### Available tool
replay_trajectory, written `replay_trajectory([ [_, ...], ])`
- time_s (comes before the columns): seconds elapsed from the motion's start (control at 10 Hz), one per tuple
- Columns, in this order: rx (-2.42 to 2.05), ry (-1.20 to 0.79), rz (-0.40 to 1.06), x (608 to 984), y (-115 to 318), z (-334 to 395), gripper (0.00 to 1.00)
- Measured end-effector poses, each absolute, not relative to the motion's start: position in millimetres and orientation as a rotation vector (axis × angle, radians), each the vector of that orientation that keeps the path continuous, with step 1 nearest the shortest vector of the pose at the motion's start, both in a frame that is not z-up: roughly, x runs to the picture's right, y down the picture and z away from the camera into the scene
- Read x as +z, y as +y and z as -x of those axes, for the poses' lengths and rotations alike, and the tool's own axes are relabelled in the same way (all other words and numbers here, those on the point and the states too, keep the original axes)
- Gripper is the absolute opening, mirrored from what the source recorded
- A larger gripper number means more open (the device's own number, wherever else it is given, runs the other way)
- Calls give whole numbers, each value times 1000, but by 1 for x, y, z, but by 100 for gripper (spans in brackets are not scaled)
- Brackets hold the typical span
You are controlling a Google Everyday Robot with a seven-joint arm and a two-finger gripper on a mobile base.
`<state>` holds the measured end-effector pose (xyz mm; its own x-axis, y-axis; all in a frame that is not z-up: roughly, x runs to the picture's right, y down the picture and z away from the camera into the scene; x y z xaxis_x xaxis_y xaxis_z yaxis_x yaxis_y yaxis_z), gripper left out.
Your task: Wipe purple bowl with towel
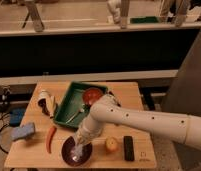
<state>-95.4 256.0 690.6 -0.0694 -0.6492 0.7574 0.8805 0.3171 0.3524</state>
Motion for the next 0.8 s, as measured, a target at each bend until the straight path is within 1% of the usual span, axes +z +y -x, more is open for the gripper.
replay_trajectory([
  [0.3, -1382, -1053, 245, 694, 274, 100, 0],
  [0.5, -1412, -1064, 244, 697, 283, 103, 0],
  [0.8, -1436, -1048, 302, 711, 295, 105, 0],
])
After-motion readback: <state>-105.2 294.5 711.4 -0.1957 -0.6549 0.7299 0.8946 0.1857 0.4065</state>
